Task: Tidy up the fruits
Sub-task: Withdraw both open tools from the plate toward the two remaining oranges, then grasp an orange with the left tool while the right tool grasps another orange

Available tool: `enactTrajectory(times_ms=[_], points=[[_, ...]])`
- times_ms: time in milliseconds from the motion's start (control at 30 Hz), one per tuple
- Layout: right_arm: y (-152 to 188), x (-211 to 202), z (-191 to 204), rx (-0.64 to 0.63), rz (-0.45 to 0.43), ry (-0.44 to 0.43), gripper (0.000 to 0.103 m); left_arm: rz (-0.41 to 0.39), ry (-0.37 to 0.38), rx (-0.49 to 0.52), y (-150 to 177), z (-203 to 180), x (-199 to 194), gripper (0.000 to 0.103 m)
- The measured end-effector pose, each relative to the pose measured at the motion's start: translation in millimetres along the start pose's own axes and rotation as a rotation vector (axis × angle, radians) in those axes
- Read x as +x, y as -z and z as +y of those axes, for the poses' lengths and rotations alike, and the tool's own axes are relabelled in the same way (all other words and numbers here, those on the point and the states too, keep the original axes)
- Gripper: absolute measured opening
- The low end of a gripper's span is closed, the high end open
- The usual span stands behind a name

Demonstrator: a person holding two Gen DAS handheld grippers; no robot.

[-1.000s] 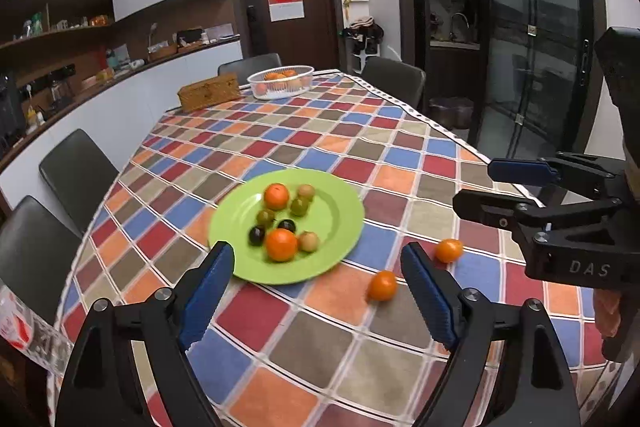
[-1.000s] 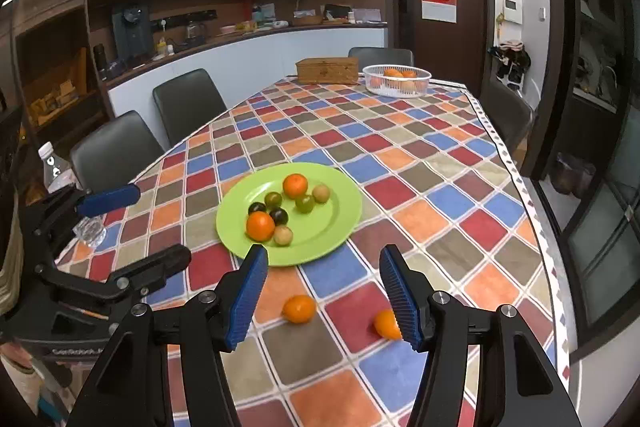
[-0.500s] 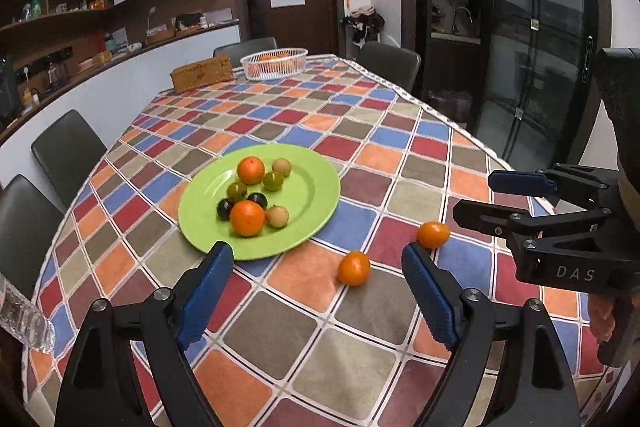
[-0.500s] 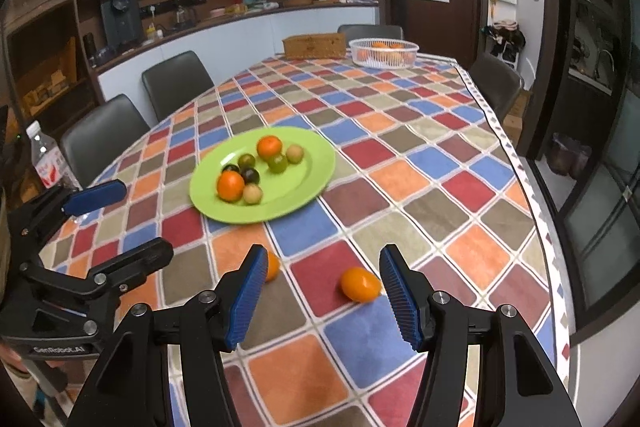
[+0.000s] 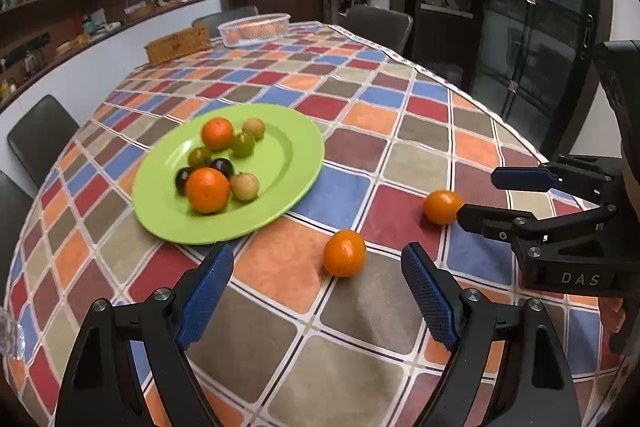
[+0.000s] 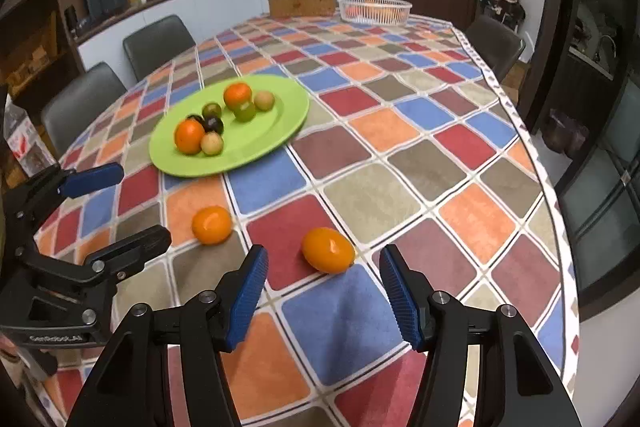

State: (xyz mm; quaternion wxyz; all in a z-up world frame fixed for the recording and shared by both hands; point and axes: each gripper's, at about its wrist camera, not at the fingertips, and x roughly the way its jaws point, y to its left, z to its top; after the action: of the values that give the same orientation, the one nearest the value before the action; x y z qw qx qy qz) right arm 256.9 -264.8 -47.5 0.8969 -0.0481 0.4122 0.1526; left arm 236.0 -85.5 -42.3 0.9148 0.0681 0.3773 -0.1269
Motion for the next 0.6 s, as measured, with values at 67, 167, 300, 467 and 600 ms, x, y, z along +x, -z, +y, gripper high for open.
enactTrajectory(times_ms=[67,167,300,467,600], points=[[2,8,-1,0.001,0.019,-0.004,0.059,0.021,0.027,0.005,0,1,10,0.086],[4,18,-3,0.007,0.040,-0.007,0.058,0.043,0.040,0.013,-1,1,22,0.085],[5,27,-4,0.011,0.056,-0.004,0.054,0.074,0.060,0.010,-2,2,36,0.078],[4,35,-6,0.014,0.073,-0.005,0.048,0.088,0.091,0.004,-3,1,46,0.068],[3,40,-7,0.021,0.082,-0.011,0.043,0.110,0.115,-0.008,-3,2,53,0.058]])
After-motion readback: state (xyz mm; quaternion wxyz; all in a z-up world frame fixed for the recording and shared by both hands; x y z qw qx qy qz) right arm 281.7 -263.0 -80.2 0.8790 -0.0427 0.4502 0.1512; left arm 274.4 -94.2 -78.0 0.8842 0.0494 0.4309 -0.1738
